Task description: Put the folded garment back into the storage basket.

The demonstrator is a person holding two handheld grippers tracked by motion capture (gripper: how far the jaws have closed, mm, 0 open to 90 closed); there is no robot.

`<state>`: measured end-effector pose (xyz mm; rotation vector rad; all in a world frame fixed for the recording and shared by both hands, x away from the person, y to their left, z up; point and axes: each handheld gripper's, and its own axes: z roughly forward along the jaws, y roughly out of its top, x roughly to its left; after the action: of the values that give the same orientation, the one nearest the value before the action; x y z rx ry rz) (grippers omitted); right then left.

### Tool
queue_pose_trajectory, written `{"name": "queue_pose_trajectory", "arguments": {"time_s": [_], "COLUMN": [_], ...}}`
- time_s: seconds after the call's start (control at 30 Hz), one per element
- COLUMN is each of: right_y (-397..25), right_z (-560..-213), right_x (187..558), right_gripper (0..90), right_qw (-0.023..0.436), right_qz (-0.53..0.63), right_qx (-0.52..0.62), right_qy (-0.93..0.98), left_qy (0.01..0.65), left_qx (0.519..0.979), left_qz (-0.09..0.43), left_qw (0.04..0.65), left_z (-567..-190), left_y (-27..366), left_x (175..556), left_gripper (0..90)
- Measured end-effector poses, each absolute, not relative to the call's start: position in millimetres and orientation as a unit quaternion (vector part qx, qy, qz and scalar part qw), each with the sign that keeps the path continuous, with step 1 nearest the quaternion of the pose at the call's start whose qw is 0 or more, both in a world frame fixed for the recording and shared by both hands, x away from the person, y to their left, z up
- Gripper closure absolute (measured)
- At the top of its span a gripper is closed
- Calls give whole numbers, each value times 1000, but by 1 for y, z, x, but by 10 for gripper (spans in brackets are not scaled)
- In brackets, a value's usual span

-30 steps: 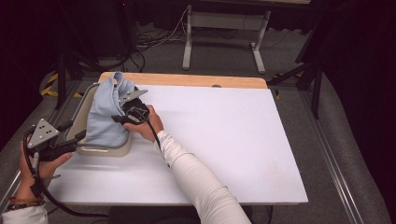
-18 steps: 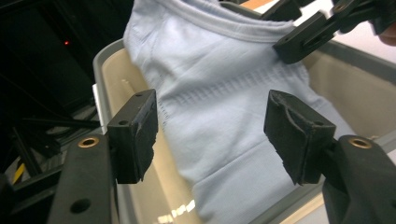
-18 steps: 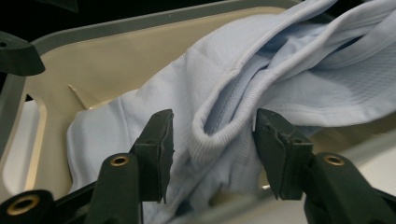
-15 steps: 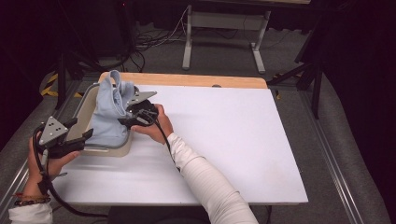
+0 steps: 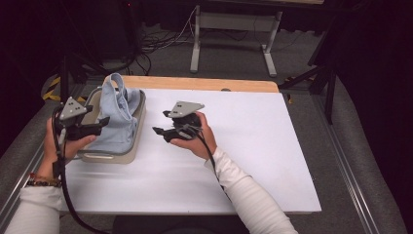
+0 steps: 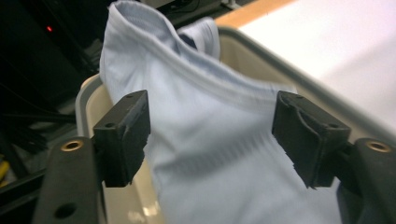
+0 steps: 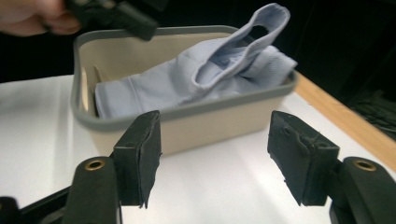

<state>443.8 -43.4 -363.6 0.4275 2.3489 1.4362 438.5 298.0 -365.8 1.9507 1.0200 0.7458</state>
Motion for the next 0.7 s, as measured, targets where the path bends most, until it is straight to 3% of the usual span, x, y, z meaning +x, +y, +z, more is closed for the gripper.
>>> {"name": "queue_pose_trajectory", "arguments": {"time_s": [0.1,0.33,0.5,0.63,0.7], "right_y": [-70,-128,-163,-187,-197], "right_z": [-358,-364,-376,-387,-392], "right_x": [429,403,388,377,372], "right_gripper": [357,356,356,356,355], "right_qw": [190,210,218,216,213], "right_qz": [514,501,486,476,476], "right_qx": [151,170,189,207,215], "right_qy": [823,822,825,827,826], "left_qy": [407,390,430,473,481], "left_qx": [774,802,794,790,795], "left_qz": [298,309,313,273,239], "left_qw": [382,329,295,278,282], "left_z": [-362,-368,-375,-384,-390], "left_y": [287,257,252,256,258], "left_x": [455,488,511,527,532], "left_gripper": [242,243,212,203,272]}}
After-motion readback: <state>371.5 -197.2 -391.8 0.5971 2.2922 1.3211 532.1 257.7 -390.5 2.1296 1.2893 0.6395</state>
